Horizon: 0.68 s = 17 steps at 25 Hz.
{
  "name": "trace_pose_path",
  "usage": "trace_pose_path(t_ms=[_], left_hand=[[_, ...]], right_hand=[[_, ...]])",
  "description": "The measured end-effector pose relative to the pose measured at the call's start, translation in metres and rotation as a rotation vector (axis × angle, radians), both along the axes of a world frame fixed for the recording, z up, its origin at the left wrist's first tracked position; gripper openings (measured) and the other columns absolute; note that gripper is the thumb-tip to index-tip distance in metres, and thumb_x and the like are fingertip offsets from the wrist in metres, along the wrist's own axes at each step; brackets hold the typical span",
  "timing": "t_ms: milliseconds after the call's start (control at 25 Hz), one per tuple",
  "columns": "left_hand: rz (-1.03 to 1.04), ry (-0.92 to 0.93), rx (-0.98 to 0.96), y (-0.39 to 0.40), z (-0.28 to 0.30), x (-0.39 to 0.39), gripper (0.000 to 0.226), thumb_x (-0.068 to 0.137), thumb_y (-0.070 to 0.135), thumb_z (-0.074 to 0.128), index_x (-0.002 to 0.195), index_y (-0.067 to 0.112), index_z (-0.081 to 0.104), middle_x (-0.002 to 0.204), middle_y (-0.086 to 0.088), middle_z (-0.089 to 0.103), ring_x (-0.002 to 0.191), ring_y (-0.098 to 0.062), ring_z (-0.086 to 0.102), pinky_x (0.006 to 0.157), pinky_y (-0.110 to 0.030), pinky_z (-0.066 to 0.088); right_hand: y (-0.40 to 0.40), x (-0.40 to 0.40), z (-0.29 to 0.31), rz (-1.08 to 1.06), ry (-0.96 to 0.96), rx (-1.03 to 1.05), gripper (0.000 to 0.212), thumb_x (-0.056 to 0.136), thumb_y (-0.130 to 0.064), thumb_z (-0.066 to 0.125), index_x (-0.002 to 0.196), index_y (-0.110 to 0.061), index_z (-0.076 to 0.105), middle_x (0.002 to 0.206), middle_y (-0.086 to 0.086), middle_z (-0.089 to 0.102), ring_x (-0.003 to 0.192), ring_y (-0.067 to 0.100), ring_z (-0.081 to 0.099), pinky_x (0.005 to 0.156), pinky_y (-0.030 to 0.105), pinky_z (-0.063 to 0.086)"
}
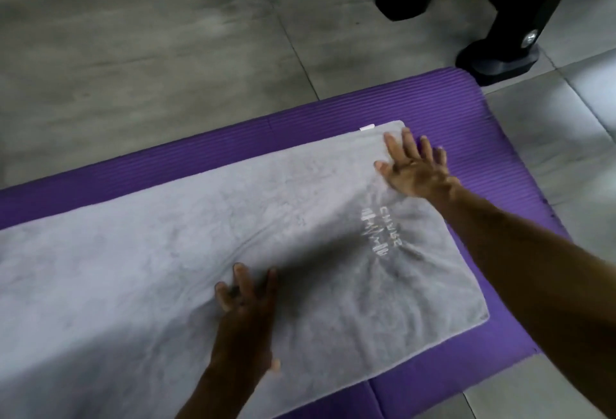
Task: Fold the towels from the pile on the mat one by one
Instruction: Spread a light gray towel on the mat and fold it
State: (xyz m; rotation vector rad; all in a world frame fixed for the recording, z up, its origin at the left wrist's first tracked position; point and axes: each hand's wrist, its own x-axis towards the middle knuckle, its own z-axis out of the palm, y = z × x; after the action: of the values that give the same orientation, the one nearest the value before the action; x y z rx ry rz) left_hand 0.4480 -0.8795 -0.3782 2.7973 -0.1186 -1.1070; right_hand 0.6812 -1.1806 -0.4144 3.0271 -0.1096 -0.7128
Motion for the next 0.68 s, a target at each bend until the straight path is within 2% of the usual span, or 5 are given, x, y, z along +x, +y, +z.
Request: trace_pose_path(t_ms=[160,280,440,520,680], left_hand=[[0.043,-0.025,0.158,-0.005,-0.01,-0.007,0.133,0.052,0.063,0.085,0.155,0.03,0.007,0.152,-0.033,-0.01,0.129,-0.058,0.037,0.079,-0.041,0.059],[0.065,-0.113,0.158,-0.003,-0.012,-0.006,0.129,0.059,0.066,0.078,0.154,0.032,-0.002,0.151,-0.033,-0.019,0.131,-0.059,0.033,0.083,-0.041,0.058],[-0.078,-0.034,0.182,-0.006,-0.008,-0.005,0.143,0.065,0.056,0.081,0.146,0.015,-0.031,0.147,-0.04,-0.024,0.134,-0.067,0.005,0.098,-0.051,0.048],[-0.008,-0.07,0.17,-0.009,-0.011,-0.011,0.129,0.073,0.046,0.079,0.15,0.016,-0.02,0.149,-0.039,-0.019,0.135,-0.065,0.006,0.099,-0.055,0.046],[0.11,-0.316,-0.076,-0.04,-0.027,-0.077,0.095,0.054,0.031,0.076,0.142,0.017,0.045,0.153,-0.027,0.028,0.135,-0.054,0.031,0.099,-0.065,0.037]], right_hand=[[0.057,-0.071,0.015,0.215,-0.304,0.196,0.066,0.1,-0.052,0.018,0.157,-0.02,0.007,0.164,0.008,-0.003,0.151,0.032,0.001,0.122,0.049,0.004],[0.043,-0.215,-0.005,0.476,-0.262,0.269,0.06,0.103,-0.047,0.024,0.155,-0.018,0.022,0.164,0.008,0.011,0.149,0.033,0.017,0.12,0.049,0.017],[-0.053,-0.289,-0.013,0.12,-0.239,0.02,0.072,0.097,-0.063,0.012,0.153,-0.021,0.03,0.163,0.008,0.019,0.146,0.035,0.026,0.112,0.058,0.026],[-0.054,-0.286,-0.007,0.033,-0.219,-0.052,0.075,0.097,-0.063,0.009,0.152,-0.018,0.032,0.16,0.012,0.026,0.145,0.037,0.027,0.111,0.062,0.024],[0.032,-0.285,0.007,0.186,-0.344,0.149,0.064,0.099,-0.052,0.018,0.154,-0.02,0.024,0.157,0.017,0.029,0.143,0.041,0.027,0.113,0.053,0.022]])
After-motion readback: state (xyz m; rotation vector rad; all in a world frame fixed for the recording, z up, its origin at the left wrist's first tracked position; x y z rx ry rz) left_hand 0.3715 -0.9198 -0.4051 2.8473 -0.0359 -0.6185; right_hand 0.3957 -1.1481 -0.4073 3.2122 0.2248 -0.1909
